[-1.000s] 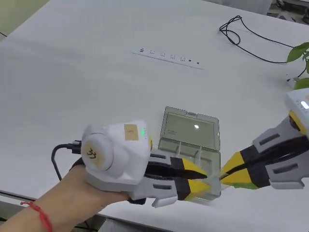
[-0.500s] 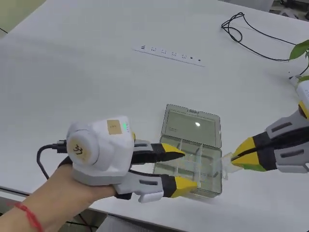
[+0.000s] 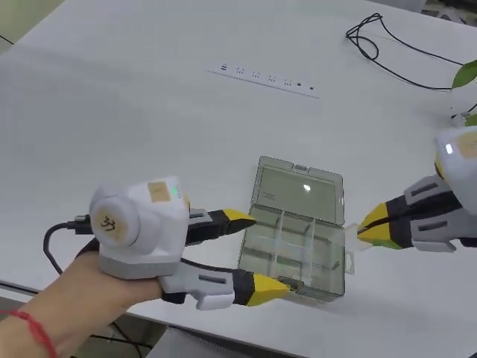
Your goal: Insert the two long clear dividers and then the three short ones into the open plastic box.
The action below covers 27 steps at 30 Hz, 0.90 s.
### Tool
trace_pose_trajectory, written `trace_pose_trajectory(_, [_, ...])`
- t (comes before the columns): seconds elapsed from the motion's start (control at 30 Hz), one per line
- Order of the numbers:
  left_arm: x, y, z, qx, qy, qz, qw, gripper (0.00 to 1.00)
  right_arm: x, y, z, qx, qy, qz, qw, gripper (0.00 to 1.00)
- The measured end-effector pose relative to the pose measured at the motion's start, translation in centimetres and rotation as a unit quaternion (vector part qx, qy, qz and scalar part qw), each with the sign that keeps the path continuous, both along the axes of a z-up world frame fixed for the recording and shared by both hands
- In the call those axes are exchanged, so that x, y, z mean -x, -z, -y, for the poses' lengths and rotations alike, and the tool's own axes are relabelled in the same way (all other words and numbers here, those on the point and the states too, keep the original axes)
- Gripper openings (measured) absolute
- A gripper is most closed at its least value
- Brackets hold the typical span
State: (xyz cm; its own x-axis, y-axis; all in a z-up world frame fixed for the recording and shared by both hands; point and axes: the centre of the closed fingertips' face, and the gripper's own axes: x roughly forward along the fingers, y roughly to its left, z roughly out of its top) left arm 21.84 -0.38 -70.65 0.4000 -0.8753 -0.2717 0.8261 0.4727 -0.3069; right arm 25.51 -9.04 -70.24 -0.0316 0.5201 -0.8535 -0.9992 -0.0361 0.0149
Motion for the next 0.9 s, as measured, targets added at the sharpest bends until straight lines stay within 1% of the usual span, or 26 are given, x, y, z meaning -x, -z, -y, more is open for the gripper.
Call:
trace_pose_trajectory(0.03, [-0.1, 0.1, -0.1, 0.0, -0.003, 0.002, 1.0, 0.7, -0.1, 0.4, 0.0, 0.006, -0.002, 0.002, 1.0, 0.02])
trace_pose_trajectory(0.07, [-0.1, 0.2, -0.2, 0.001, -0.005, -0.001, 1.0, 0.71, -0.2, 0.7, -0.1, 0.007, -0.002, 0.002, 1.0, 0.02])
trace_pose_trajectory(0.1, [-0.1, 0.4, -0.3, 0.003, -0.007, -0.009, 0.9999, 0.72, -0.3, 1.1, -0.1, 0.01, -0.002, 0.001, 1.0, 0.02])
trace_pose_trajectory(0.13, [-0.1, 0.6, -0.4, 0.004, -0.008, -0.012, 0.9999, 0.73, -0.4, 1.4, -0.2, 0.011, -0.002, 0.0, 0.9999, 0.02])
trace_pose_trajectory(0.2, [-0.1, 0.9, -0.5, -0.001, -0.009, -0.011, 0.9999, 0.75, -0.7, 2.2, -0.2, 0.016, 0.002, -0.001, 0.9999, 0.02])
trace_pose_trajectory(0.27, [-0.1, 1.1, -0.6, -0.001, -0.012, -0.015, 0.9998, 0.78, -1.0, 3.6, 0.0, 0.022, 0.001, -0.003, 0.9997, 0.02])
trace_pose_trajectory(0.37, [0.0, 1.3, -0.6, 0.001, -0.016, -0.02, 0.9997, 0.83, -1.1, 4.7, 0.1, 0.03, 0.002, -0.012, 0.9995, 0.02])
trace_pose_trajectory(0.4, [0.0, 1.5, -0.6, 0.001, -0.017, -0.023, 0.9996, 0.83, -1.4, 5.5, 0.4, 0.034, 0.001, -0.013, 0.9993, 0.02])
trace_pose_trajectory(0.5, [0.1, 1.7, -0.6, -0.001, -0.017, -0.025, 0.9996, 0.84, -1.5, 6.1, 0.4, 0.039, 0.002, -0.015, 0.9991, 0.02])
trace_pose_trajectory(0.6, [0.2, 1.7, -0.5, 0.003, -0.018, -0.029, 0.9994, 0.85, -1.7, 6.6, 0.5, 0.043, 0.005, -0.018, 0.9989, 0.02])
trace_pose_trajectory(0.7, [0.2, 1.8, -0.6, 0.002, -0.018, -0.03, 0.9994, 0.84, -1.5, 6.5, 0.4, 0.046, 0.003, -0.019, 0.9988, 0.02])
trace_pose_trajectory(0.8, [0.1, 1.7, -0.5, 0.005, -0.018, -0.028, 0.9994, 0.83, -1.6, 6.6, 0.4, 0.046, 0.004, -0.021, 0.9987, 0.02])
trace_pose_trajectory(0.9, [0.1, 1.6, -0.5, 0.007, -0.019, -0.03, 0.9993, 0.83, -1.6, 6.7, 0.4, 0.048, 0.005, -0.022, 0.9986, 0.02])
